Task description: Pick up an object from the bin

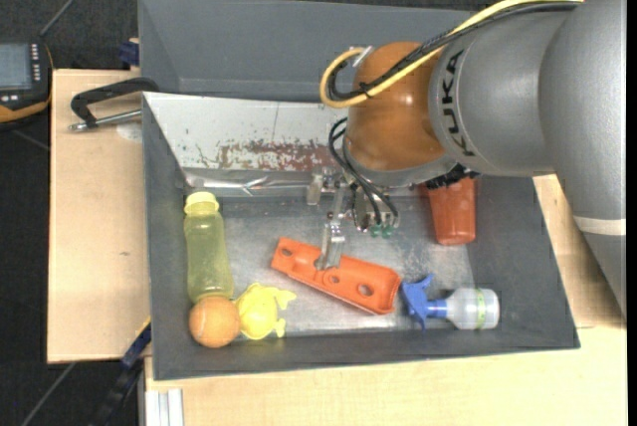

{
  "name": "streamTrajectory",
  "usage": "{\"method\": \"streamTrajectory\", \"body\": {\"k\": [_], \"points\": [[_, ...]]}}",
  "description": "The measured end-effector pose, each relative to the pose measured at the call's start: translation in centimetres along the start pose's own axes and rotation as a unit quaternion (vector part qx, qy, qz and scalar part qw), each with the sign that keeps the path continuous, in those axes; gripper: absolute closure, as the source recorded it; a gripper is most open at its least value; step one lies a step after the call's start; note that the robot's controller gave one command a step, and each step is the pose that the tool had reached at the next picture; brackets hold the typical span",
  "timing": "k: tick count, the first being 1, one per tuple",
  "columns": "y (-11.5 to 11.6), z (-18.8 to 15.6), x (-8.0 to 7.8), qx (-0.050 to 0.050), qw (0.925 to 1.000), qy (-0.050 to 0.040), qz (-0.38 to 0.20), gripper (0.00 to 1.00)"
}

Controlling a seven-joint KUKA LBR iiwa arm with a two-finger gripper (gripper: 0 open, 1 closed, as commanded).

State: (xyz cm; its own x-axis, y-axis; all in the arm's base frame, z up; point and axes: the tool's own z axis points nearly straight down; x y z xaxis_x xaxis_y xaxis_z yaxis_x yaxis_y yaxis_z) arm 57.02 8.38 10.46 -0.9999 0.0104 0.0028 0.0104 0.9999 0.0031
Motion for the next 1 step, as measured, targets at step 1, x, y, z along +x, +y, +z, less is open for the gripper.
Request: {"method": "streamTrajectory", "body": {"k": [1], "points": [[-0.70, -1.17, 4.84, -0.001, 1.0000, -0.0024, -0.005, 0.00]]}}
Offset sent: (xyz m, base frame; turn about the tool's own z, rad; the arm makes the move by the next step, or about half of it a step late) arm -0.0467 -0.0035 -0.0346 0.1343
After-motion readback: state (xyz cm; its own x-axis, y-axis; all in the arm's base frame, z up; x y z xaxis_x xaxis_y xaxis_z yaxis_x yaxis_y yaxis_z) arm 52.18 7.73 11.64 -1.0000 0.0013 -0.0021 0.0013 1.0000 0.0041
